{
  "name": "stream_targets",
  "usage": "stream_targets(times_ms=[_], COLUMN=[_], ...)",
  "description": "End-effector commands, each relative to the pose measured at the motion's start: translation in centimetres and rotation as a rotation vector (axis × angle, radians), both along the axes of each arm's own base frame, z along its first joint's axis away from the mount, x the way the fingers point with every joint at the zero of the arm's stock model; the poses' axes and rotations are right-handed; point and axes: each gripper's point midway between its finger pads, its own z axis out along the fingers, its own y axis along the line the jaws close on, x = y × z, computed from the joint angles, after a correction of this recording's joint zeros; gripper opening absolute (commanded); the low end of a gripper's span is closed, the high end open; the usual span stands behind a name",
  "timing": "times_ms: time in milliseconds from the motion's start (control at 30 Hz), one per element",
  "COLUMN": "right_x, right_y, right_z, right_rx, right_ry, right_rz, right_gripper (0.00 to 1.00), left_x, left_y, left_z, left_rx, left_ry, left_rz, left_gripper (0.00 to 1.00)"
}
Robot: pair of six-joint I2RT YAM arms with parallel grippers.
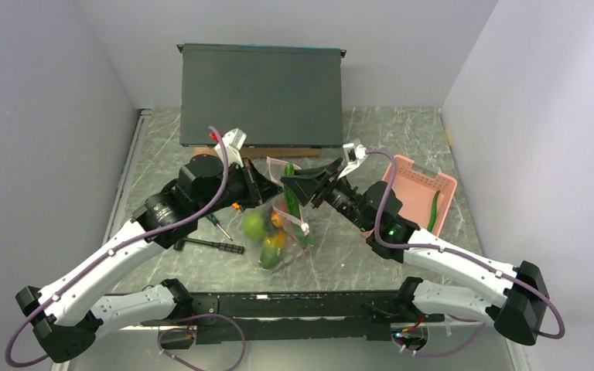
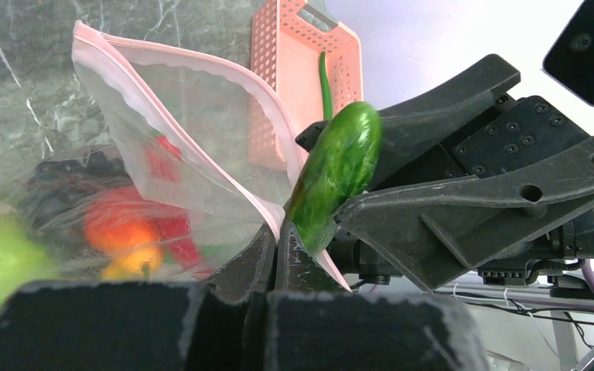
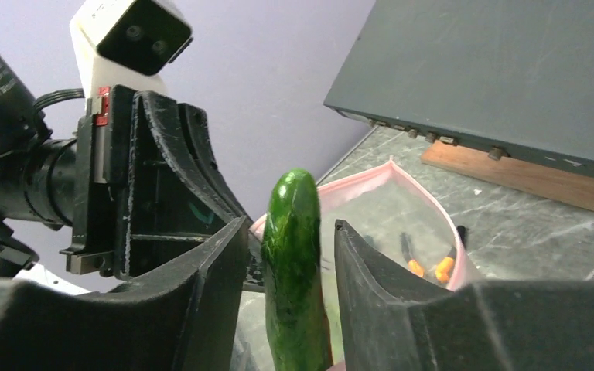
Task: Place the food in the zip-top bag and seal the zipper
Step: Place the fake vegetable in the zipper food storage bag, then adjust the fake vegetable in the zipper food storage bag.
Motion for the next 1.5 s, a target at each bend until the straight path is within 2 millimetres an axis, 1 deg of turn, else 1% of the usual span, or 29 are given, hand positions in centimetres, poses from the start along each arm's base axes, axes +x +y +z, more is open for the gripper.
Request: stream_targets(times_ms=[0,100,233,300,400,533,633,667,700,733,800,900,967,1000,1033,1133,1200,1233,1300,1367,1400,1433,1467], right_x=[0.3,0.6,1.8,2.5,2.4,3.5,3.9,3.9,3.9,3.9,4.1,4.0,3.8,3.7,3.8,4.1,3.9,3.7,3.3,2.8,2.6,2.6,2.5], right_y=[-1.5,-1.7,-2.2,-2.4,-1.5,0.2,1.1,1.3,1.4,1.3,1.1,0.5,0.0,-0.5,-0.8,-1.4,-1.4,-1.3,-1.9,-2.5,-2.5,-2.4,-2.3], right_z=[1.6,1.1,0.4,-0.5,0.4,-0.2,0.0,0.0,0.0,0.0,0.5,3.0,5.4,6.7,7.5,9.0,9.4,9.0,8.2,6.7,5.7,4.3,3.4], right_rx=[0.038,0.004,-0.092,-0.169,-0.201,-0.291,-0.311,-0.309,-0.308,-0.306,-0.287,-0.211,-0.130,-0.079,-0.044,0.016,0.043,0.063,0.134,0.191,0.189,0.169,0.167], right_ry=[0.010,0.032,0.071,0.108,0.055,0.054,0.059,0.059,0.060,0.062,0.078,0.077,0.047,0.036,0.033,0.019,0.001,0.007,0.009,-0.010,-0.017,-0.008,-0.002], right_rz=[-0.067,-0.088,-0.157,-0.196,-0.158,-0.142,-0.129,-0.124,-0.122,-0.125,-0.143,-0.166,-0.178,-0.188,-0.202,-0.234,-0.224,-0.215,-0.210,-0.208,-0.207,-0.207,-0.201], right_gripper=[0.51,0.58,0.62,0.62,0.62,0.62,0.61,0.60,0.56,0.50,0.31,0.08,0.00,0.00,0.00,0.00,0.00,0.00,0.00,0.00,0.00,0.00,0.00], left_x=[0.2,0.2,0.2,0.1,0.0,-0.1,-0.1,-0.2,-0.2,-0.2,-0.2,-0.1,-0.1,-0.1,0.0,0.2,0.2,0.3,0.3,0.3,0.3,0.4,0.4], left_y=[0.1,0.2,0.2,0.2,0.2,0.2,0.3,0.3,0.4,0.5,0.6,0.8,0.8,0.9,0.9,1.0,1.0,1.0,0.9,0.7,0.6,0.5,0.4], left_z=[3.6,3.6,3.6,3.6,3.5,3.4,3.4,3.3,3.3,3.3,3.3,3.2,3.3,3.3,3.4,3.9,4.3,4.5,4.8,5.1,5.2,5.4,5.5], left_rx=[-0.116,-0.113,-0.107,-0.107,-0.106,-0.103,-0.102,-0.100,-0.100,-0.099,-0.098,-0.101,-0.113,-0.120,-0.126,-0.145,-0.159,-0.170,-0.194,-0.221,-0.235,-0.250,-0.264], left_ry=[-0.086,-0.087,-0.091,-0.091,-0.090,-0.088,-0.087,-0.087,-0.088,-0.089,-0.091,-0.090,-0.086,-0.084,-0.080,-0.082,-0.079,-0.079,-0.072,-0.069,-0.067,-0.067,-0.064], left_rz=[0.022,0.022,0.021,0.019,0.014,0.008,0.009,0.008,0.008,0.011,0.015,0.026,0.036,0.042,0.048,0.063,0.072,0.075,0.079,0.080,0.081,0.081,0.080], left_gripper=[0.00,0.00,0.00,0.00,0.00,0.00,0.00,0.00,0.00,0.00,0.00,0.00,0.00,0.00,0.00,0.00,0.00,0.00,0.00,0.00,0.00,0.00,0.00])
